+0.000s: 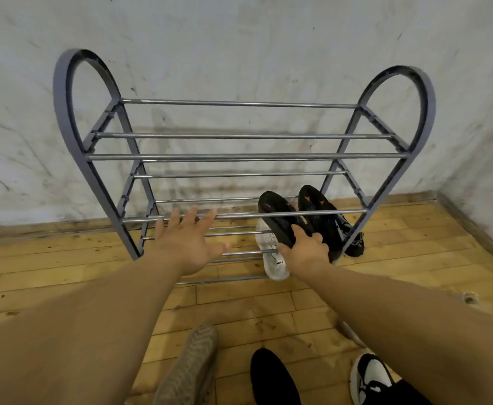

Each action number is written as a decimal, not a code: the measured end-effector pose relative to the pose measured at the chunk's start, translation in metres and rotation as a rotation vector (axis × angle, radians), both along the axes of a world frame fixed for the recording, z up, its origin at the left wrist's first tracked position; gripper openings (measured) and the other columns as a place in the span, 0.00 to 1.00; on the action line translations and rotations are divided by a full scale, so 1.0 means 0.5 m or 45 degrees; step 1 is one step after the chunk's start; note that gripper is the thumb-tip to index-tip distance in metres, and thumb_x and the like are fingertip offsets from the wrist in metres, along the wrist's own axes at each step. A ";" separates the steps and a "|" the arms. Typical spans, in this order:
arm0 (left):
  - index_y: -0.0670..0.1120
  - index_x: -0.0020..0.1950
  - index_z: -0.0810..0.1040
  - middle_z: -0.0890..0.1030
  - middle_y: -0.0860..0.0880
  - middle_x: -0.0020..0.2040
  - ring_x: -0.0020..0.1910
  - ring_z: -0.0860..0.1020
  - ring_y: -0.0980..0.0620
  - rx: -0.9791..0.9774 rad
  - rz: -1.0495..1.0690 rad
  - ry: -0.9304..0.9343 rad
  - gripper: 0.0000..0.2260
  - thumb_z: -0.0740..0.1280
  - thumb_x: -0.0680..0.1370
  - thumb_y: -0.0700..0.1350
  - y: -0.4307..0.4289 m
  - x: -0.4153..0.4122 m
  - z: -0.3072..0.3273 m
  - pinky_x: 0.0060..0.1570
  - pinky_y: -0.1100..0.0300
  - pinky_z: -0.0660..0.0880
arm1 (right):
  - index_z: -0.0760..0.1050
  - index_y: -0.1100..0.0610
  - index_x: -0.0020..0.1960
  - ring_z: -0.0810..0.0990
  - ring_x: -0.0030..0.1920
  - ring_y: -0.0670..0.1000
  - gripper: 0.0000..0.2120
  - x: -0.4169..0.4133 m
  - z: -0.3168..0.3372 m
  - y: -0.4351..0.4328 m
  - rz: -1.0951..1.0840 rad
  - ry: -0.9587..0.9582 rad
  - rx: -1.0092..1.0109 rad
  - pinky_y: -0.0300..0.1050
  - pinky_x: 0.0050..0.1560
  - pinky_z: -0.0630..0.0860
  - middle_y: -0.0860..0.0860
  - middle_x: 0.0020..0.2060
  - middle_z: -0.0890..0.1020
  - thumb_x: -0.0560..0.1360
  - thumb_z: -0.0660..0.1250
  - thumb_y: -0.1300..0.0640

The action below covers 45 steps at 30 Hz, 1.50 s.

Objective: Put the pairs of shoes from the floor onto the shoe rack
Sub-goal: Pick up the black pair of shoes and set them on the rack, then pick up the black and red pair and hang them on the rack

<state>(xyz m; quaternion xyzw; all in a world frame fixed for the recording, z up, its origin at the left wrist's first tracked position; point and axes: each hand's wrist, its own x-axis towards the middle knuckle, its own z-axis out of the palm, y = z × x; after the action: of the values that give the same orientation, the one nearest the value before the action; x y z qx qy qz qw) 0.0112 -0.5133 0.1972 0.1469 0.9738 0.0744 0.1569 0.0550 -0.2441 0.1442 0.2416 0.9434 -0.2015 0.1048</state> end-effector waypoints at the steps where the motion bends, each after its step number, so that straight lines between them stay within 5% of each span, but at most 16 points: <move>1: 0.67 0.81 0.37 0.38 0.52 0.85 0.82 0.35 0.40 -0.005 0.007 0.016 0.41 0.51 0.74 0.78 0.003 -0.001 -0.009 0.78 0.35 0.37 | 0.53 0.42 0.80 0.65 0.68 0.67 0.33 -0.021 -0.018 -0.006 -0.058 0.017 -0.026 0.65 0.65 0.72 0.61 0.72 0.61 0.80 0.60 0.36; 7: 0.68 0.80 0.35 0.34 0.53 0.84 0.82 0.33 0.41 -0.034 0.002 -0.045 0.42 0.54 0.74 0.78 0.000 -0.009 -0.016 0.77 0.35 0.35 | 0.47 0.46 0.82 0.57 0.74 0.68 0.35 -0.071 -0.109 -0.021 -0.197 -0.086 0.060 0.65 0.70 0.63 0.63 0.77 0.54 0.81 0.55 0.36; 16: 0.67 0.80 0.34 0.36 0.52 0.84 0.83 0.36 0.40 -0.081 -0.001 -0.007 0.44 0.56 0.73 0.78 0.009 -0.008 -0.013 0.77 0.35 0.37 | 0.45 0.47 0.83 0.55 0.77 0.68 0.35 -0.086 -0.105 0.001 -0.063 -0.024 0.074 0.66 0.71 0.65 0.64 0.81 0.49 0.83 0.56 0.40; 24: 0.65 0.81 0.34 0.36 0.49 0.85 0.83 0.36 0.39 -0.102 -0.026 0.016 0.43 0.56 0.76 0.75 0.003 0.019 0.003 0.79 0.37 0.40 | 0.52 0.49 0.82 0.58 0.78 0.62 0.33 0.098 -0.073 -0.045 0.462 0.117 0.387 0.60 0.76 0.57 0.58 0.81 0.55 0.80 0.59 0.44; 28: 0.64 0.81 0.33 0.33 0.49 0.84 0.82 0.35 0.40 -0.104 -0.106 0.018 0.43 0.58 0.78 0.72 -0.013 0.086 -0.014 0.79 0.38 0.38 | 0.58 0.52 0.79 0.62 0.75 0.61 0.34 0.180 -0.123 -0.076 0.676 -0.263 0.046 0.55 0.73 0.64 0.55 0.77 0.60 0.78 0.59 0.40; 31: 0.64 0.81 0.34 0.37 0.48 0.85 0.83 0.39 0.39 -0.154 -0.145 -0.067 0.43 0.59 0.77 0.72 -0.039 0.134 -0.041 0.80 0.38 0.43 | 0.45 0.42 0.82 0.65 0.74 0.60 0.50 0.227 -0.185 -0.096 0.593 -0.495 -0.152 0.56 0.72 0.67 0.54 0.78 0.61 0.65 0.58 0.28; 37: 0.63 0.83 0.38 0.39 0.50 0.85 0.84 0.43 0.42 -0.346 -0.178 -0.466 0.43 0.60 0.77 0.73 -0.093 0.182 -0.073 0.80 0.38 0.49 | 0.27 0.48 0.81 0.56 0.80 0.62 0.60 0.323 -0.273 -0.128 0.520 -0.794 -0.154 0.54 0.77 0.62 0.61 0.82 0.46 0.73 0.71 0.33; 41: 0.64 0.82 0.39 0.42 0.50 0.85 0.84 0.45 0.42 -0.358 -0.170 -0.593 0.43 0.61 0.77 0.73 -0.104 0.187 -0.091 0.79 0.39 0.52 | 0.14 0.43 0.68 0.52 0.79 0.67 0.60 0.382 -0.357 -0.139 0.422 -0.758 -0.149 0.61 0.77 0.61 0.64 0.80 0.39 0.75 0.69 0.38; 45: 0.63 0.83 0.40 0.45 0.49 0.86 0.84 0.47 0.42 -0.321 -0.155 -0.677 0.43 0.62 0.77 0.71 -0.098 0.174 -0.096 0.79 0.40 0.54 | 0.15 0.43 0.72 0.56 0.76 0.67 0.58 0.392 -0.401 -0.147 0.376 -0.683 -0.085 0.66 0.73 0.63 0.63 0.79 0.41 0.75 0.67 0.39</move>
<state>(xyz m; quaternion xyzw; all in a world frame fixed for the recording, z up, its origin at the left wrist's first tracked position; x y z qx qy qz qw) 0.0982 -0.5623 0.1491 0.1596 0.8895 -0.0208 0.4277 0.2509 -0.3175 -0.0562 0.1428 0.8999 -0.1439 0.3861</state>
